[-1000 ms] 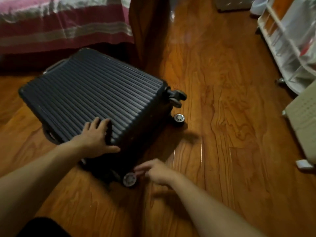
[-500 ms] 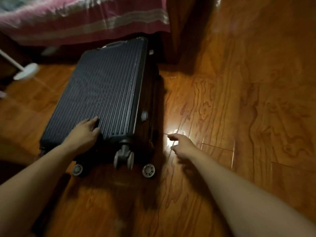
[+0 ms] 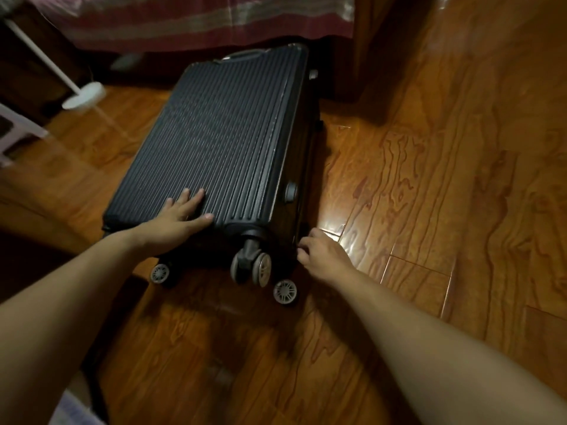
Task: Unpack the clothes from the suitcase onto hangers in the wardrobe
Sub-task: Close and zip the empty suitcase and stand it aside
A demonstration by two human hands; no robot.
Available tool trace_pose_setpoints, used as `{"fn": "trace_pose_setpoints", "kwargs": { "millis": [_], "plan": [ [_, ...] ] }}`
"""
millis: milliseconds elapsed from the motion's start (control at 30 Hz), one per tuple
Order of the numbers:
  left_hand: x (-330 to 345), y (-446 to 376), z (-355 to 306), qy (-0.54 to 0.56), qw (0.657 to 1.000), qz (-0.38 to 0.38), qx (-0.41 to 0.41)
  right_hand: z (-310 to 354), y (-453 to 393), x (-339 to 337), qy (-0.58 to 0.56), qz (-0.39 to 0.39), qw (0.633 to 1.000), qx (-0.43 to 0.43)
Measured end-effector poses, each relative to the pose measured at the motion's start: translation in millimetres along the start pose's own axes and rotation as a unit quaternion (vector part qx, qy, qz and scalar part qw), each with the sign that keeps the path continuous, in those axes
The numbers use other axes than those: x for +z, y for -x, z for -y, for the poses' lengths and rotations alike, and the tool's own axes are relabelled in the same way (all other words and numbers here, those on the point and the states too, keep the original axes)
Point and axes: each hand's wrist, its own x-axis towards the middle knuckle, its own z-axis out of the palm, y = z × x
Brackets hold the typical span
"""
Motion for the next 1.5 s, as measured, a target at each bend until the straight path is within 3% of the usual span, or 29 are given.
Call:
{"fn": "trace_pose_setpoints", "kwargs": {
  "millis": [33, 100, 167, 233, 433, 500, 567, 633, 700, 800, 933, 1067, 1100, 1133, 1167, 1200, 1267, 1300, 1333, 1400, 1433, 1500],
  "plan": [
    [-5, 7, 4, 0.019, 1.0, 0.014, 0.012, 4, 5, 1, 0.008, -0.012, 1.0, -0.011],
    [-17, 19, 19, -0.043, 0.998, 0.016, 0.035, 11, 19, 10, 0.033, -0.053, 0.997, -0.04],
    [-20, 23, 42, -0.168, 0.985, -0.042, 0.022, 18, 37, 24, 0.051, -0.083, 0.994, -0.055],
    [-21, 24, 63, -0.213, 0.973, -0.084, -0.024, 27, 52, 37, 0.064, -0.086, 0.993, -0.056],
    [-25, 30, 123, -0.05, 0.979, -0.15, -0.127, 30, 65, 37, 0.126, -0.096, 0.987, -0.038],
    [-22, 29, 129, 0.019, 0.979, -0.133, -0.154, 19, 69, 30, 0.096, -0.106, 0.99, -0.003],
    [-21, 21, 121, -0.012, 0.98, -0.123, -0.155, 7, 73, 19, 0.038, -0.13, 0.99, 0.046],
    [-18, 13, 102, -0.178, 0.968, -0.15, -0.092, -7, 71, 0, -0.009, -0.187, 0.977, 0.101],
    [-8, 9, 71, -0.307, 0.93, -0.195, 0.048, -22, 69, -23, -0.042, -0.242, 0.952, 0.181],
    [20, 4, 17, -0.361, 0.887, -0.207, 0.198, -43, 85, -46, -0.078, -0.269, 0.933, 0.227],
    [45, 1, -21, -0.364, 0.885, -0.182, 0.228, -49, 120, -52, -0.243, -0.339, 0.878, 0.235],
    [43, 4, -34, -0.386, 0.878, -0.173, 0.223, -57, 128, -37, -0.209, -0.294, 0.897, 0.253],
    [38, 6, -39, -0.39, 0.874, -0.172, 0.231, -59, 128, -32, -0.237, -0.292, 0.888, 0.266],
    [35, 5, -41, -0.383, 0.875, -0.171, 0.242, -61, 128, -29, -0.276, -0.292, 0.876, 0.268],
    [30, 9, -46, -0.359, 0.883, -0.179, 0.243, -59, 124, -31, -0.377, -0.316, 0.822, 0.286],
    [28, 7, -47, -0.317, 0.898, -0.2, 0.231, -56, 121, -36, -0.485, -0.348, 0.737, 0.317],
    [25, 4, -43, -0.17, 0.949, -0.246, 0.102, -50, 116, -44, -0.671, -0.353, 0.547, 0.355],
    [23, 1, -39, -0.045, 0.975, -0.219, -0.015, -49, 114, -44, -0.703, -0.352, 0.508, 0.352],
    [23, -2, -33, 0.088, 0.976, -0.164, -0.116, -43, 114, -44, -0.716, -0.346, 0.497, 0.347],
    [23, -7, -21, 0.226, 0.95, -0.076, -0.204, -36, 119, -43, -0.658, -0.35, 0.571, 0.344],
    [21, -9, -16, 0.228, 0.947, -0.059, -0.216, -38, 120, -40, -0.618, -0.36, 0.607, 0.348],
    [20, -20, -6, 0.218, 0.949, -0.066, -0.218, -41, 121, -36, -0.598, -0.373, 0.614, 0.357]
  ]
}}
